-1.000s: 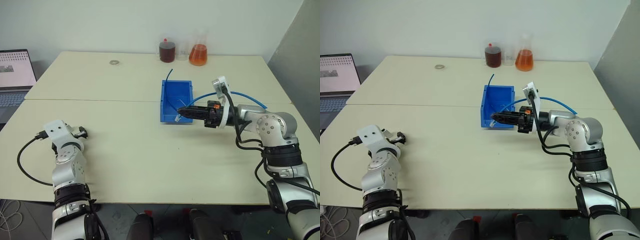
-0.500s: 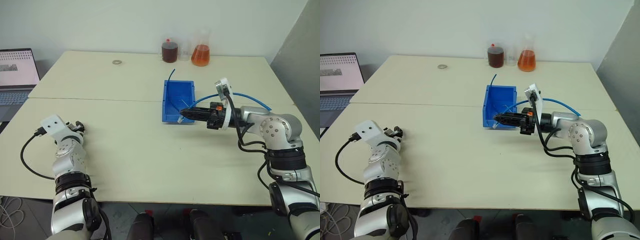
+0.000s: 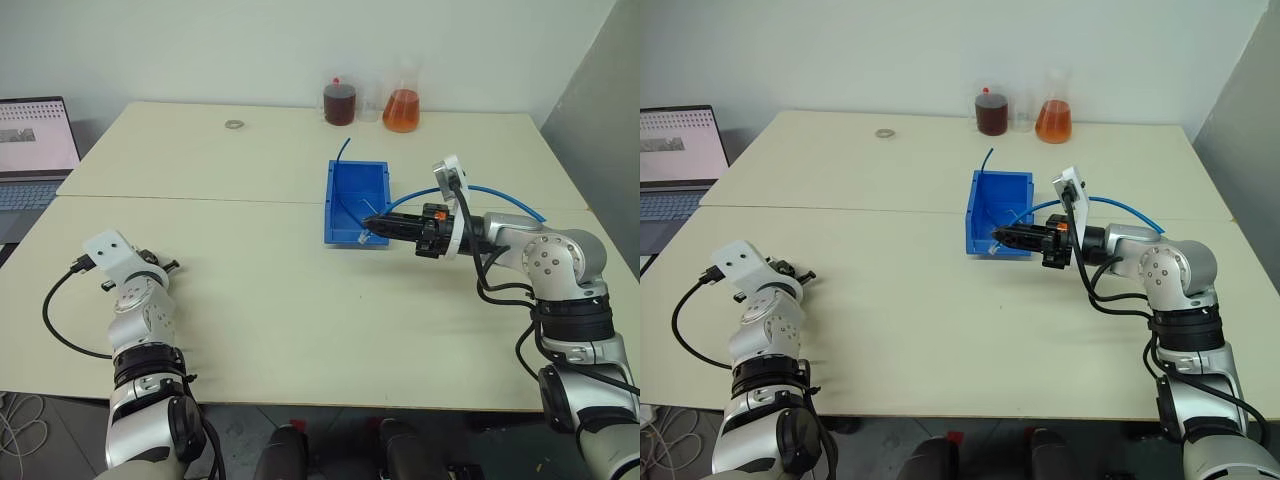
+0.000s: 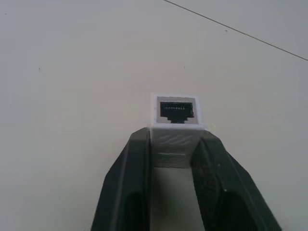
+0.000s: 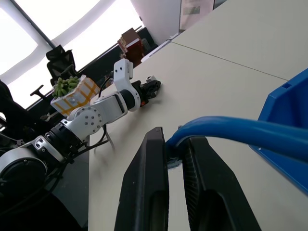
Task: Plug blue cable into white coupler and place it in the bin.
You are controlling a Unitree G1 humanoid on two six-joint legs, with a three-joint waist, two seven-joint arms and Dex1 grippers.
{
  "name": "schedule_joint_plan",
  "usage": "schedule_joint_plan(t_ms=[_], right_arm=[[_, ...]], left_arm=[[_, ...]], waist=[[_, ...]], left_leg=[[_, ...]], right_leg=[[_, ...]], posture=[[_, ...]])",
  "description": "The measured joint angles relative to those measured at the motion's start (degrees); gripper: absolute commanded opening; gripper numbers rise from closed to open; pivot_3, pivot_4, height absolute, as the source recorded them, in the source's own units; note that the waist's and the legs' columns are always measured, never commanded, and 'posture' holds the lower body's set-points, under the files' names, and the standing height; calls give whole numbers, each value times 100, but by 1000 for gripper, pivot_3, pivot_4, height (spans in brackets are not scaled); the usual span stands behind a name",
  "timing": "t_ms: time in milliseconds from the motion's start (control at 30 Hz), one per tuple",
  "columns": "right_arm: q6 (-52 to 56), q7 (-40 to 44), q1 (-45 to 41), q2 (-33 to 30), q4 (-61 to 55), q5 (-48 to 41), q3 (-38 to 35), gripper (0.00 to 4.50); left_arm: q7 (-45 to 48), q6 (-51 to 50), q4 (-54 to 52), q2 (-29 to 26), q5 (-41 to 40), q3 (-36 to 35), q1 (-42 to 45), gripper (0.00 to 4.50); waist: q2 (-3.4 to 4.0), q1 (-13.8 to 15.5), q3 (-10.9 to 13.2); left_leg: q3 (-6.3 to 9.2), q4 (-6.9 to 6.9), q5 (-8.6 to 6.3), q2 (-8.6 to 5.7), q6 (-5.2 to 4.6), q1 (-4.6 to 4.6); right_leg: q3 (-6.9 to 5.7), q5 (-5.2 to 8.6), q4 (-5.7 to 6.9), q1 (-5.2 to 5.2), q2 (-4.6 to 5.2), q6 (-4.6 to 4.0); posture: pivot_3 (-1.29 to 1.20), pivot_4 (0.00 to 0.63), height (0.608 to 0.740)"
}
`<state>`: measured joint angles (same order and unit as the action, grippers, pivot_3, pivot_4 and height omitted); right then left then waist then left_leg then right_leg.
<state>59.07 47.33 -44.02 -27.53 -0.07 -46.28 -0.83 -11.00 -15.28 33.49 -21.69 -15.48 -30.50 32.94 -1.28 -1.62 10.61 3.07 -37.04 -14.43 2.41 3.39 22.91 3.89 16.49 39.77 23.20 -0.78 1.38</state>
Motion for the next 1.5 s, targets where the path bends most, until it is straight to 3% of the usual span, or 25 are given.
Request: schedule_joint_plan(t_ms=[133,233,333,500,667,800,1033,1267,1500], right_arm=[[-16,-8,0,14,31,6,-5,141],[-17,-14,0,10,31,9,-9,141],[-17,26,-3,-135,15,35,-8,141],[-161,252,-119,-367,8,253,85,141],[-538,449,-192,-359,-177,629,491,141],[-775,548,-147,-336,-316,877,801,141],[-1580,862,156,-392,-632,1616,1483,141],[-2130,1171,520,-544,-877,2092,1896,141],[-2381,1175,750,-469,-892,2472,2106,141]], left_arm=[[11,-164,-115,-13,-1,32,-12,801],[537,-404,-349,-68,-6,365,-105,801],[1835,-648,-918,-417,56,1269,-352,801],[4937,-1199,-3038,-1463,-601,2679,-1109,801],[6921,-705,-4070,-1816,-767,3826,-1546,801],[7446,-71,-3704,-1484,-398,4422,-1313,801],[7994,1326,-1705,-579,193,4826,-512,801],[8307,2053,-839,-424,516,4894,-184,801],[8319,2184,-640,-308,566,4860,-114,801]], waist=[[0,-1,0],[0,1,0],[-1,-4,1],[7,-75,5],[14,-124,9],[13,-116,9],[13,-74,9],[13,-59,9],[12,-32,8]], left_leg=[[0,0,0,0,0,1],[2,0,1,-1,1,3],[2,2,4,-1,8,4],[-8,14,3,7,8,1],[-8,12,3,12,5,1],[-8,5,3,11,4,3],[-10,6,2,7,2,7],[-7,0,2,6,1,1],[-4,-6,4,4,-1,-2]], right_leg=[[-1,0,0,0,0,0],[-4,0,-1,0,0,0],[-4,0,-3,2,-1,-1],[5,2,-15,5,-4,-4],[5,4,-16,7,-15,-4],[6,4,-15,5,-17,-3],[6,3,-21,6,-15,-4],[6,3,-11,2,-14,-3],[6,3,3,0,-14,-2]], posture=[[0,150,740],[0,150,740],[0,150,740],[0,150,740],[0,150,740],[0,150,740],[0,150,740],[0,150,740],[0,150,740]])
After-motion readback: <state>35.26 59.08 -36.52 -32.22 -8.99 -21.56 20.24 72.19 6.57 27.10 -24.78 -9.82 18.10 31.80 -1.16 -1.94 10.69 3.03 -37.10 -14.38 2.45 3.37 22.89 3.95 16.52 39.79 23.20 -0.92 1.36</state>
